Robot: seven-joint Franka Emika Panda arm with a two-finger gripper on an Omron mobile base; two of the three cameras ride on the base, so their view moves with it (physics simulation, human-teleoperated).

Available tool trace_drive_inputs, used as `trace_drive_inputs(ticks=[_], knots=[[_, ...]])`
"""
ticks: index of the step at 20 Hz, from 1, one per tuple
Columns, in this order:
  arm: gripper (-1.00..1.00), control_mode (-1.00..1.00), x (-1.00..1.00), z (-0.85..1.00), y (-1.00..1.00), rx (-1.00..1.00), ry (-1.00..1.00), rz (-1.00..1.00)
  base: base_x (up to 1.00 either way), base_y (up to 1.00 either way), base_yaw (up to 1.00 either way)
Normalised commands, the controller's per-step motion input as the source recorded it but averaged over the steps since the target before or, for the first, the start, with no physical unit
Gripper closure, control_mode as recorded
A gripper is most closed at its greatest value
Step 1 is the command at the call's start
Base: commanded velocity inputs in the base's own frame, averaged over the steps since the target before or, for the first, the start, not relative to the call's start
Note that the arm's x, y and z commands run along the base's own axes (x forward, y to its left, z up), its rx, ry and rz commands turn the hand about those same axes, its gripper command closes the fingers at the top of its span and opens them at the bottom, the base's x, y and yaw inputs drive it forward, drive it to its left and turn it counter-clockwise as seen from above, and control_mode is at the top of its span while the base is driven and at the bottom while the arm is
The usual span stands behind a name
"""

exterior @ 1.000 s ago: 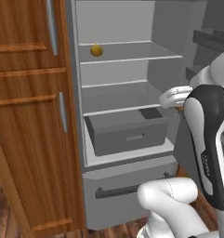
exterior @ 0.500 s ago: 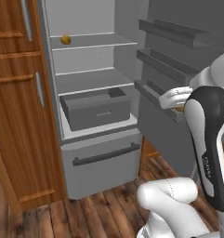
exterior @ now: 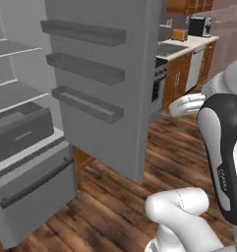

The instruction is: Open the fridge, remove the apple, squash, and steak, and place them on any counter.

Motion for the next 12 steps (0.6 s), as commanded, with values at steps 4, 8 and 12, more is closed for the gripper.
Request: trace_drive_inputs(ticks=[4,8,12], knots=[[1.0,1.0,0.0,0.0,0.0,0.0,0.0,0.0,-0.26,-0.01,-0.89],[1.0,1.0,0.0,0.0,0.0,0.0,0.0,0.0,-0.18,-0.09,-0.89],[1.0,1.0,0.0,0.0,0.0,0.0,0.0,0.0,0.04,-0.31,-0.77]])
